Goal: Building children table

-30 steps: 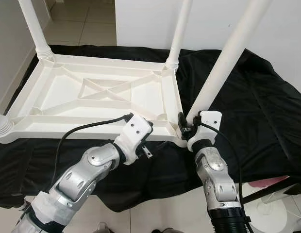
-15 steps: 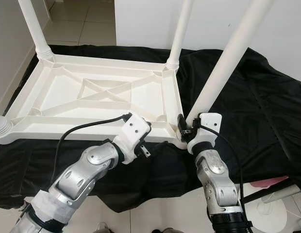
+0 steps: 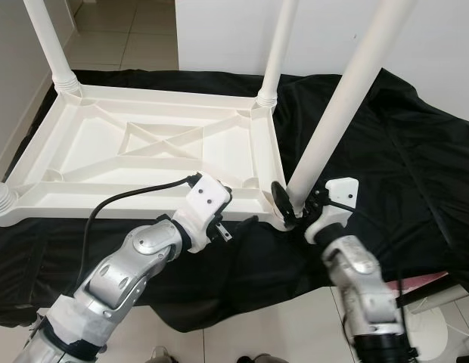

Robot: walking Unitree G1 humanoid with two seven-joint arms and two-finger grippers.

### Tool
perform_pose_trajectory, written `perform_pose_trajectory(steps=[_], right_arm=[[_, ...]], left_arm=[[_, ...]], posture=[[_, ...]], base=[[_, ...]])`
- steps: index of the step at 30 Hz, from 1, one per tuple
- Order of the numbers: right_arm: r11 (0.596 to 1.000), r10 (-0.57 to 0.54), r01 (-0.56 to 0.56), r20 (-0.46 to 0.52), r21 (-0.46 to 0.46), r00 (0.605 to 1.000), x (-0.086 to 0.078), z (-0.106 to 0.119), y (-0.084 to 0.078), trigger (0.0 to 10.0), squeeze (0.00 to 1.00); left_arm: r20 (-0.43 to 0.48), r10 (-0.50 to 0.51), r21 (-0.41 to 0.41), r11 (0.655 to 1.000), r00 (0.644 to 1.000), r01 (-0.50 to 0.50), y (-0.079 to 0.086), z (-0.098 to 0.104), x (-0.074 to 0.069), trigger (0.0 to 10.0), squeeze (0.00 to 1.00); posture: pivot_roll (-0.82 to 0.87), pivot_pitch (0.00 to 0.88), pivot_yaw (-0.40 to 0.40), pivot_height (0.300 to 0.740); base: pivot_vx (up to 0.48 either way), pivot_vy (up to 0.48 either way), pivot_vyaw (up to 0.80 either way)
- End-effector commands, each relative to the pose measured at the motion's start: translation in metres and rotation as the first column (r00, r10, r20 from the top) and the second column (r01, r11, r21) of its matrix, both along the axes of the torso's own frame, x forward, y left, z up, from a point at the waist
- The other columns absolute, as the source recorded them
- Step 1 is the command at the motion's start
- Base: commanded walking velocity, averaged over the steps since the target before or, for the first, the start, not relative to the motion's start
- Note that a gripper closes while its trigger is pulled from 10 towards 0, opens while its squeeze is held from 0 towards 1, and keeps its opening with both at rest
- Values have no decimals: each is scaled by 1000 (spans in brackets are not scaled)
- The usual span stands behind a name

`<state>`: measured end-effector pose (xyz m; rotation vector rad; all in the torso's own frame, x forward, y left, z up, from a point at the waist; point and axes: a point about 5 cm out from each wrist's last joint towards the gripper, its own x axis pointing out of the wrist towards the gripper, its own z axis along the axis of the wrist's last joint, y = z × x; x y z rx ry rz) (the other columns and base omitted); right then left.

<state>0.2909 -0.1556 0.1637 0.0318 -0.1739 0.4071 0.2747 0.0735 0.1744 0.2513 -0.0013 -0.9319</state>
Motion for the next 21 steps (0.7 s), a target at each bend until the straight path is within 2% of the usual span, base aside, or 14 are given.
perform_pose_trajectory(steps=[1,3,5,7,9,13,16,21], right_arm=[[997,70,-70,-11,-28,998,4,-3,-9,10000,0],[994,97,-97,-12,-42,995,6,-3,-11,10000,0],[981,175,-177,-31,-84,984,10,-7,-13,10000,0],[981,175,-177,-31,-84,984,10,-7,-13,10000,0],[963,237,-241,-47,-121,970,16,-9,-15,10000,0],[956,254,-259,-51,-138,966,19,-10,-15,10000,0],[938,300,-308,-73,-158,951,28,-11,-11,10000,0],[921,335,-347,-95,-177,938,35,-16,-6,9922,0]], left_arm=[[-21,-139,14,990,990,140,-6,0,-6,10000,0],[-20,-142,8,990,990,142,-7,1,-7,10000,0],[-25,-135,19,991,991,135,-6,-4,-7,10000,0],[-25,-135,19,991,991,135,-6,-4,-7,10000,0],[-29,-145,-5,989,989,144,-10,-1,-9,10000,0],[-28,-153,-12,988,988,153,-12,0,-10,10000,0],[-17,-164,21,986,986,165,-16,-3,-8,10000,0],[-3,-171,21,985,985,171,-19,1,-4,10000,0]], posture=[[-35,102,-65,740],[-35,102,-65,740],[-28,97,-54,740],[-28,97,-54,740],[-24,81,-49,740],[-25,78,-48,740],[-22,64,-45,740],[-19,51,-36,740]], base=[[0,0,0],[0,0,0],[0,0,0],[0,0,0],[0,0,0],[0,0,0],[0,0,0],[0,0,0]])
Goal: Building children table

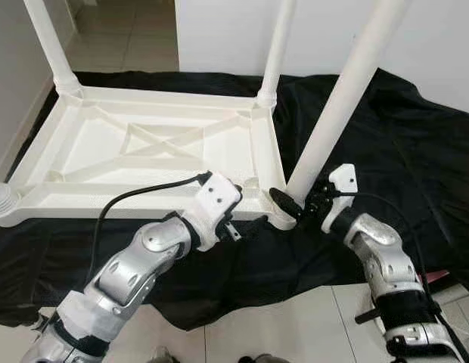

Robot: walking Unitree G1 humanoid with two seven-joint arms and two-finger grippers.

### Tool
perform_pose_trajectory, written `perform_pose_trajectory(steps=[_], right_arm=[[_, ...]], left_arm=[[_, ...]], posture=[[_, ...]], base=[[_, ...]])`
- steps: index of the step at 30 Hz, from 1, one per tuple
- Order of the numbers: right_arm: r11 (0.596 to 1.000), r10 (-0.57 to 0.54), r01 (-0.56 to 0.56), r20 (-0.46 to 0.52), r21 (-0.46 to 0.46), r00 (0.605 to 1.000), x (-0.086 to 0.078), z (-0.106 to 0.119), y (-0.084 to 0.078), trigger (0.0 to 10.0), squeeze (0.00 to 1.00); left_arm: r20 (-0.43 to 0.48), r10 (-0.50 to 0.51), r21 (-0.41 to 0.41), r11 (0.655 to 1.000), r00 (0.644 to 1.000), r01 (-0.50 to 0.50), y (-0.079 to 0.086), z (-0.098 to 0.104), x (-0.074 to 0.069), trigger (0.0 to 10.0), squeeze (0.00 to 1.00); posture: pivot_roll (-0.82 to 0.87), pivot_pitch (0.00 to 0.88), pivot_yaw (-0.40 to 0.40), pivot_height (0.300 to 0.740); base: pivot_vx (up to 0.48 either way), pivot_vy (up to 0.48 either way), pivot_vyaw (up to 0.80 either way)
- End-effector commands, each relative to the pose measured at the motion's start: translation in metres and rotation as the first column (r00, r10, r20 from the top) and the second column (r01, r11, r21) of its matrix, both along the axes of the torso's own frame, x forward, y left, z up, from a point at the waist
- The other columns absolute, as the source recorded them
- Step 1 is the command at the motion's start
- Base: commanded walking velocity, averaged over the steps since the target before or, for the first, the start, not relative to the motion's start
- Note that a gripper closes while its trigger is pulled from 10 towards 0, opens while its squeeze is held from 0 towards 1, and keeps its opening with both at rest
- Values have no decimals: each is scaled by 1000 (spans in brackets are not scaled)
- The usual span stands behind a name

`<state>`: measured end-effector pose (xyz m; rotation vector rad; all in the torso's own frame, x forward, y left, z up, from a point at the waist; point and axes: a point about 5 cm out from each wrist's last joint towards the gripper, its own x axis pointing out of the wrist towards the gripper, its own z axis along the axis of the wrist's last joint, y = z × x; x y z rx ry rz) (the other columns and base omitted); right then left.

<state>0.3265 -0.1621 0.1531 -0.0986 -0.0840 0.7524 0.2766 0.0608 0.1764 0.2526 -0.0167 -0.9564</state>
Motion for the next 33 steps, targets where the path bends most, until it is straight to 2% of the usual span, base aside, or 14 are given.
perform_pose_trajectory(steps=[1,2,3,8,9,13,14,22,25,26,29,30,32,33], right_arm=[[999,21,-21,-18,-28,1000,3,-8,1,1333,0],[999,21,-21,-18,-28,1000,3,-8,1,1333,0],[999,24,-25,-23,-30,999,5,-10,2,0,0],[999,28,-29,-43,-22,999,6,-17,-1,0,0],[999,33,-34,-45,-18,998,6,-18,-2,2941,0],[999,30,-31,-45,-20,999,6,-19,-4,2941,0],[1000,6,-6,-48,-1,999,6,-19,-5,10000,0],[990,-143,143,-55,-14,988,8,-22,-6,10000,0],[960,-280,280,-45,16,959,6,-19,-5,10000,0],[960,-280,280,-45,16,959,6,-19,-5,10000,0],[906,-417,420,-61,52,907,-3,-19,-4,10000,0],[906,-417,420,-61,52,907,-3,-19,-4,10000,0],[857,-503,509,-82,77,860,-10,-21,-2,10000,0],[857,-503,509,-82,77,860,-10,-21,-2,10000,0]], left_arm=[[-11,-148,24,989,989,148,-7,0,-5,10000,0],[-11,-148,24,989,989,148,-7,0,-5,10000,0],[-9,-152,24,988,988,152,-7,1,-5,10000,0],[-14,-155,28,987,988,156,-6,-1,-7,10000,0],[-16,-155,28,987,988,156,-6,-1,-7,10000,0],[-16,-155,29,987,988,156,-6,-2,-7,10000,0],[-19,-154,30,987,988,155,-5,-2,-7,10000,0],[-24,-139,31,990,990,140,-2,-3,-6,10000,0],[-29,-131,31,991,991,132,0,-5,-7,10000,0],[-29,-131,31,991,991,132,0,-5,-7,10000,0],[-34,-120,34,992,992,121,3,-6,-8,10000,0],[-34,-120,34,992,992,121,3,-6,-8,10000,0],[-37,-113,33,993,993,114,4,-6,-8,10000,0],[-37,-113,33,993,993,114,4,-6,-8,10000,0]], posture=[[-12,44,-37,740],[-12,44,-37,740],[-11,43,-37,740],[-10,48,-40,740],[-10,48,-40,740],[-11,50,-45,740],[-12,55,-50,740],[-11,57,-57,740],[-7,63,-63,740],[-7,63,-63,740],[-6,69,-66,740],[-6,69,-66,740],[-6,72,-68,740],[-6,72,-68,740]], base=[[0,0,0],[0,0,0],[0,0,0],[0,0,0],[0,0,0],[0,0,0],[0,0,0],[0,0,0],[0,0,0],[0,0,0],[0,0,0],[0,0,0],[0,0,0],[0,0,0]])
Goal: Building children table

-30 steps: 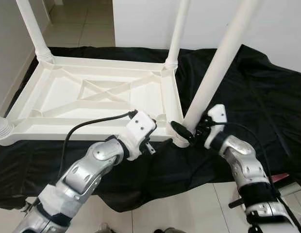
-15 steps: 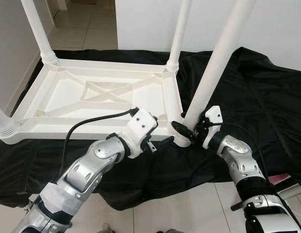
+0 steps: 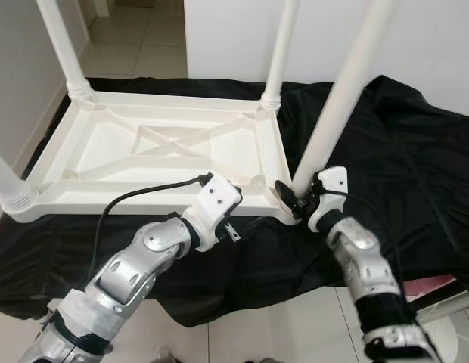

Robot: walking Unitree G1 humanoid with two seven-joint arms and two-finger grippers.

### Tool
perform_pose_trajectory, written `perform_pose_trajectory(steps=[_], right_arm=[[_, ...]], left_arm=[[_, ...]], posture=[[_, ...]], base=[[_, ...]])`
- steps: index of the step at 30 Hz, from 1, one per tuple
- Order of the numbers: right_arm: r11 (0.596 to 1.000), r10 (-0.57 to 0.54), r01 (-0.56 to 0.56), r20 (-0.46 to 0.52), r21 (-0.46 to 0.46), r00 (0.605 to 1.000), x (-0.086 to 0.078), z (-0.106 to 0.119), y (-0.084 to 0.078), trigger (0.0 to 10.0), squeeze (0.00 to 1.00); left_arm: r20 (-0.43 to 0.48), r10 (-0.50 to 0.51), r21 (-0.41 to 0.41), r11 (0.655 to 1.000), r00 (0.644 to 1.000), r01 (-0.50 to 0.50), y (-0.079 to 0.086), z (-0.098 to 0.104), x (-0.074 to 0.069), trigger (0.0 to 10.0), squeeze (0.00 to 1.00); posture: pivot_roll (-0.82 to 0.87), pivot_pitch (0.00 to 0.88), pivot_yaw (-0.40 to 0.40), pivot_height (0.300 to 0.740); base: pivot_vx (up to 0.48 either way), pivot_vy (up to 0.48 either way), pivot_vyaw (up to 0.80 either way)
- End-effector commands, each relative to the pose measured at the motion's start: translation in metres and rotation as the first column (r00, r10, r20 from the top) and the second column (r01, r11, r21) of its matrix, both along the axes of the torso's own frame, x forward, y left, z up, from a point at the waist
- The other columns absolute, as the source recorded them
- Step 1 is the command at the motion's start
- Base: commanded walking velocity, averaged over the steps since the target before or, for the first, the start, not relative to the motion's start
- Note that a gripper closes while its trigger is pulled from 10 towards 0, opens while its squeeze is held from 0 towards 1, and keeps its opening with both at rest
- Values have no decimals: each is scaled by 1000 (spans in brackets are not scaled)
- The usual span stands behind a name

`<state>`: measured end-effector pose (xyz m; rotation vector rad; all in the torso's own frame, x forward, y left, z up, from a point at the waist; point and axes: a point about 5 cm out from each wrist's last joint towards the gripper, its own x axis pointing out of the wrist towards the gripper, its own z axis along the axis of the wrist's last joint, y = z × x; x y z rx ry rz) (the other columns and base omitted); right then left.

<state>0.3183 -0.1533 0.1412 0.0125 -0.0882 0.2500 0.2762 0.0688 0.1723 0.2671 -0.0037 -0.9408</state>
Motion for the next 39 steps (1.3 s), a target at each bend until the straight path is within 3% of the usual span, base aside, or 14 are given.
perform_pose_trajectory(steps=[1,5,10,28,30,31,32,39], right_arm=[[994,-107,106,-51,-10,993,-5,-10,-9,10000,0],[957,-286,289,-67,28,956,-18,-14,10,10000,0],[962,-253,260,-84,80,964,-25,-14,32,10000,0],[952,-284,296,-129,83,950,-36,-12,34,10000,0],[952,-282,294,-124,88,951,-36,-11,32,10000,239],[952,-280,291,-119,88,952,-35,-10,31,10000,847],[955,-274,284,-113,89,955,-35,-9,30,10000,1000],[962,-259,265,-92,66,961,-35,-7,26,10000,1000]], left_arm=[[-34,-129,15,992,991,129,-3,-2,-8,10000,0],[-36,-128,15,992,991,129,-4,-3,-8,10000,0],[-38,-133,15,991,990,133,-4,-2,-8,10000,0],[-47,-152,21,988,987,153,-4,-3,-11,10000,0],[-46,-153,23,988,987,154,-4,-4,-11,10000,0],[-47,-154,24,988,987,156,-4,-4,-11,10000,0],[-46,-155,25,987,987,156,-4,-4,-11,10000,0],[-42,-155,26,987,987,157,-3,-3,-10,10000,0]], posture=[[-7,74,-68,740],[-7,77,-67,740],[-8,81,-61,740],[-12,70,-62,740],[-14,67,-61,740],[-15,67,-61,740],[-15,65,-61,740],[-16,55,-63,740]], base=[[0,0,0],[0,0,0],[0,0,0],[0,0,0],[0,0,0],[0,0,0],[0,0,0],[0,0,0]])
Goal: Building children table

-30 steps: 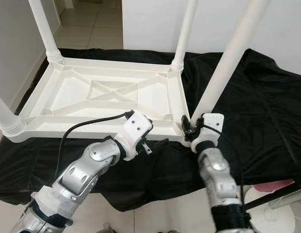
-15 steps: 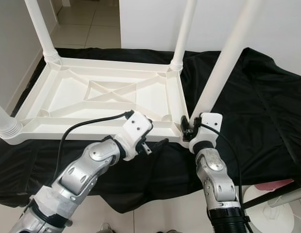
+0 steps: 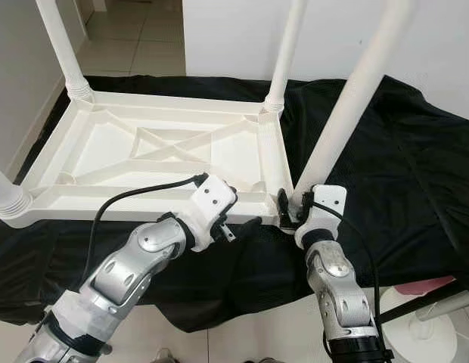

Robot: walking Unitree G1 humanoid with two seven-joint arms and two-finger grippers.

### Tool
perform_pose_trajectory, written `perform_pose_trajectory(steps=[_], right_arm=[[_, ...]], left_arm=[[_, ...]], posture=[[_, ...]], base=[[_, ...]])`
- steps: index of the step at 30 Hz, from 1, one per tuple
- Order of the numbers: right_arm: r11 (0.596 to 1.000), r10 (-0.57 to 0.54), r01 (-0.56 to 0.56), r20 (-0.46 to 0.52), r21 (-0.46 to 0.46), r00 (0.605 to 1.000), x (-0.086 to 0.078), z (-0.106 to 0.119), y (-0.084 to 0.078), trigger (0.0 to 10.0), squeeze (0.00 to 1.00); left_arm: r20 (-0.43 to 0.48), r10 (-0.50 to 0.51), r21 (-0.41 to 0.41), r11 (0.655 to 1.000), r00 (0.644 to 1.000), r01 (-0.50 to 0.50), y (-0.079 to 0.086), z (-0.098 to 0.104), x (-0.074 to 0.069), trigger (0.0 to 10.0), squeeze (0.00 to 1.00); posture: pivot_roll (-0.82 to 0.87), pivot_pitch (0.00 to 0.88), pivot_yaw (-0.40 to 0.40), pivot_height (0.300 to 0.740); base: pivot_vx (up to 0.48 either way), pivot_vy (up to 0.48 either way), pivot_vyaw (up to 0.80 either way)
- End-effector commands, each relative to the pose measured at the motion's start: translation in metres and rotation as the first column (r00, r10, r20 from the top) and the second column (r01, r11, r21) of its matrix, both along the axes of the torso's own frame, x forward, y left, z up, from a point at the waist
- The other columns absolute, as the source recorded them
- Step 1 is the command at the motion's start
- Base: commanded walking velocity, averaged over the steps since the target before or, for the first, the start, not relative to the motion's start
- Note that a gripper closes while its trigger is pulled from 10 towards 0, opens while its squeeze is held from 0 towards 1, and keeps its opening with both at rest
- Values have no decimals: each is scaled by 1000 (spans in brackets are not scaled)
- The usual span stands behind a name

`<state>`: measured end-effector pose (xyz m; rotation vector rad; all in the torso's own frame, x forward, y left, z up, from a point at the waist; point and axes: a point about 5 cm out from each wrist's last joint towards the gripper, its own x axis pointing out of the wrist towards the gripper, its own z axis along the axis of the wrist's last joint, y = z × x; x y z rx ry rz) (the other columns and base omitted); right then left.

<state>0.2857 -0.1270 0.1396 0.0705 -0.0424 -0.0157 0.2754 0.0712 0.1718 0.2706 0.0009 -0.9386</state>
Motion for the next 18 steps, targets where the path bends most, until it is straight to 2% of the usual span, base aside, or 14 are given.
perform_pose_trajectory(steps=[1,3,4,9,11,14,17,18], right_arm=[[1000,8,-8,-23,19,1000,-2,-5,-1,10000,608],[1000,21,-20,-15,15,1000,-2,-5,-2,10000,608],[999,39,-39,-4,12,999,-2,-4,-4,10000,0],[978,209,-208,38,-22,977,-1,-1,-9,10000,0],[973,231,-230,43,-23,972,0,0,-10,10000,0],[944,327,-321,70,-80,942,3,3,-19,10000,0],[934,351,-343,72,-104,934,5,4,-22,10000,0],[915,393,-383,70,-128,917,8,5,-23,10000,0]], left_arm=[[-39,-158,23,987,987,158,-5,-2,-9,10000,0],[-38,-157,23,987,987,158,-5,-2,-9,10000,0],[-37,-156,24,987,987,157,-5,-2,-8,10000,0],[-35,-155,23,987,987,156,-6,-2,-7,10000,0],[-35,-155,23,987,987,156,-6,-2,-7,10000,0],[-33,-157,23,987,987,158,-6,-2,-7,10000,0],[-33,-158,24,987,987,159,-6,-2,-6,10000,0],[-33,-160,24,987,987,161,-6,-2,-7,10000,0]], posture=[[-16,54,-63,740],[-17,52,-63,740],[-18,51,-63,740],[-23,45,-62,740],[-23,45,-62,740],[-26,45,-58,740],[-27,47,-56,740],[-30,50,-53,740]], base=[[0,0,0],[0,0,0],[0,0,0],[0,0,0],[0,0,0],[0,0,0],[0,0,0],[0,0,0]])
